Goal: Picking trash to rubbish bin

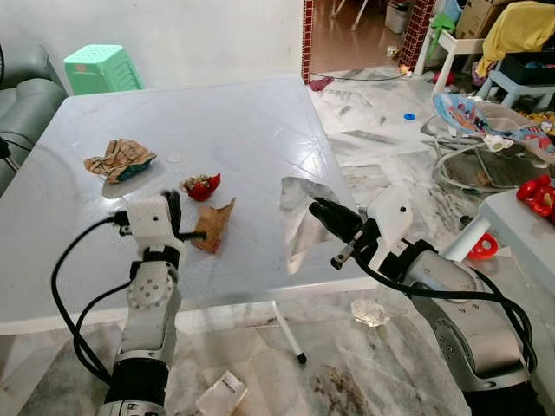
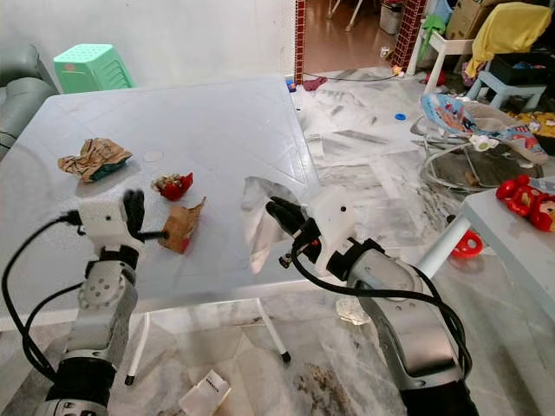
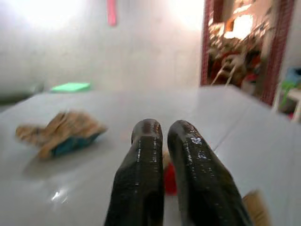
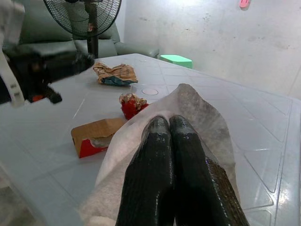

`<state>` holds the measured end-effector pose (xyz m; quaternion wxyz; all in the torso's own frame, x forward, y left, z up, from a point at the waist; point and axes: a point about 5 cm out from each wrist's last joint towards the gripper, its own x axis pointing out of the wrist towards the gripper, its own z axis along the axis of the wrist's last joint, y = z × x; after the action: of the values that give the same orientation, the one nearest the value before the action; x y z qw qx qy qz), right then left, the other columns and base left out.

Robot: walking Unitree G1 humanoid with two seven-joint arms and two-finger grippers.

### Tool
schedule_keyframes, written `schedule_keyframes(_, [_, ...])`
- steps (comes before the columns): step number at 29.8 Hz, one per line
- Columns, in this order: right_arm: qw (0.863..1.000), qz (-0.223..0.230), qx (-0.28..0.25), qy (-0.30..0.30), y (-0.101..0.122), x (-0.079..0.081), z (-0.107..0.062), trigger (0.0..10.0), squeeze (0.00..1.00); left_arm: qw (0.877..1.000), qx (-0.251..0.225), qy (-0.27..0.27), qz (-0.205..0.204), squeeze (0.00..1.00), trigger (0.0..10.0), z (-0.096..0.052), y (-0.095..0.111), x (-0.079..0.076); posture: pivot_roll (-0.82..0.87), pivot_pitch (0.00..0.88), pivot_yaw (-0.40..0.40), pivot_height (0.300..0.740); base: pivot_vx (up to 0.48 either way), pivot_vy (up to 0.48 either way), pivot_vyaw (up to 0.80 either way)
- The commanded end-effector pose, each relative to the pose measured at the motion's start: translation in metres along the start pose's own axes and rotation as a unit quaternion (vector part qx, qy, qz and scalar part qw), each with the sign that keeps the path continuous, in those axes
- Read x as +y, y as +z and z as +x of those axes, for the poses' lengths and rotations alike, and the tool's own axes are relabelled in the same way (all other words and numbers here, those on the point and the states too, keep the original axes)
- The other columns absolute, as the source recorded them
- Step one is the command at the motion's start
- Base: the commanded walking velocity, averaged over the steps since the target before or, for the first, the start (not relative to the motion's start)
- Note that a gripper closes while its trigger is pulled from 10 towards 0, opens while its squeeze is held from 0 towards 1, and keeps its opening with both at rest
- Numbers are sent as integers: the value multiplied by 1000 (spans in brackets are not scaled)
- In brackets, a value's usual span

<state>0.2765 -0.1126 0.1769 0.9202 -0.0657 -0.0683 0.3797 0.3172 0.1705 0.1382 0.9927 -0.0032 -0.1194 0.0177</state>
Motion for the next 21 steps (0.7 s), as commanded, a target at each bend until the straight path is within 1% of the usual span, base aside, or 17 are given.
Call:
schedule_keyframes(1, [1000,-10,-1,6,2,-1,3,0,0,999,-19,-44,-16,1000,10000,5,12,-19,-57,17,32,740,0,0,0])
schedule_keyframes(3, [1000,-10,-1,6,2,-1,3,0,0,998,-19,-54,-21,1000,10000,5,12,-25,-57,17,32,740,0,0,0])
schedule_keyframes(4, [1000,-11,-1,6,2,-1,3,0,0,997,-13,-69,-31,1000,10000,4,11,-32,-58,15,32,740,0,0,0])
schedule_keyframes(5, [1000,-11,-1,7,2,-1,4,0,0,997,-10,-74,-34,1000,10000,4,10,-35,-60,13,32,740,0,0,0])
schedule_keyframes(6, [1000,-12,-2,7,2,-1,4,0,0,995,-3,-87,-39,1000,10000,2,7,-42,-62,12,32,740,0,0,0])
schedule_keyframes(11, [1000,-15,-2,8,2,-1,4,0,0,992,12,-115,-43,1000,10000,0,2,-54,-65,6,34,740,0,0,0])
schedule_keyframes(13, [1000,-16,-3,7,3,-2,4,0,0,993,16,-113,-38,1000,10000,0,1,-55,-67,5,36,740,0,0,0])
schedule_keyframes(17, [1000,-17,-5,6,3,-2,5,0,0,995,27,-97,-25,1000,10000,2,-4,-51,-67,2,35,740,0,0,0])
schedule_keyframes(19, [1000,-17,-5,6,3,-2,5,0,0,995,28,-98,-25,1000,10000,1,-5,-51,-67,1,35,740,0,0,0])
schedule_keyframes(21, [1000,-18,-5,8,3,-2,5,0,0,994,34,-100,-16,1000,10000,-1,-7,-52,-65,1,34,740,0,0,0])
